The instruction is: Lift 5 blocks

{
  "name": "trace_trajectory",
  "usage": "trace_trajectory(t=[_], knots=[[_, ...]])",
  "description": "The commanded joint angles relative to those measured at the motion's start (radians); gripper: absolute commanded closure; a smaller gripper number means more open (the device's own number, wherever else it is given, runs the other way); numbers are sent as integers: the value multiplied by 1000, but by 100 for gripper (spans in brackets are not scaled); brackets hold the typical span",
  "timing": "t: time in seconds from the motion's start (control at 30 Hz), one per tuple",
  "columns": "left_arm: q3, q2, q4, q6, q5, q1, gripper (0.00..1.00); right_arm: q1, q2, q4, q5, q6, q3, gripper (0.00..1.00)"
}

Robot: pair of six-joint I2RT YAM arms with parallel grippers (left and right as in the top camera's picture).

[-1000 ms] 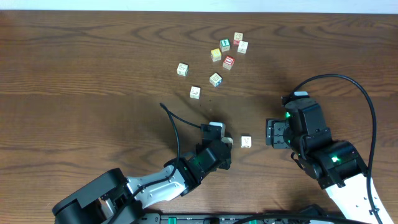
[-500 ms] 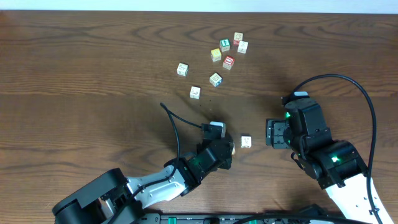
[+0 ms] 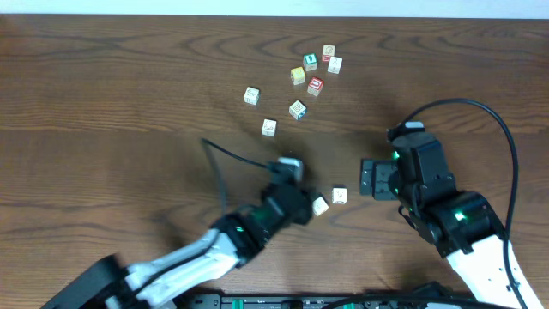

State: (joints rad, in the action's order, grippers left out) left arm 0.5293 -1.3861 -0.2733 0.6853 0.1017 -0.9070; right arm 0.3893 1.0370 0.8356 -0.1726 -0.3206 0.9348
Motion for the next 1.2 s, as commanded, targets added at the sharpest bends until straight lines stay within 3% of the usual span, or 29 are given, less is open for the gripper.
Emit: trace_trajectory(t=[0.0, 0.2, 0.37, 0.6, 0.8, 1.17], knots=[[-2, 116, 76, -71, 8, 99, 48, -11, 81, -55, 23, 33, 17, 2], [53, 263, 346, -182, 0, 301, 41, -11, 317, -232, 51, 34, 41, 1], [72, 319, 460, -206, -69, 395, 39, -14, 539, -270, 112, 34, 188, 1], [72, 347, 529, -206, -94, 409, 38, -15, 875, -159, 155, 28, 577, 1], [72, 347, 592, -206, -95, 409, 38, -26, 1093, -90, 152, -65, 824, 1], [72, 348, 668, -206, -121, 409, 38, -50, 1296, -100, 194, -222, 969, 2]])
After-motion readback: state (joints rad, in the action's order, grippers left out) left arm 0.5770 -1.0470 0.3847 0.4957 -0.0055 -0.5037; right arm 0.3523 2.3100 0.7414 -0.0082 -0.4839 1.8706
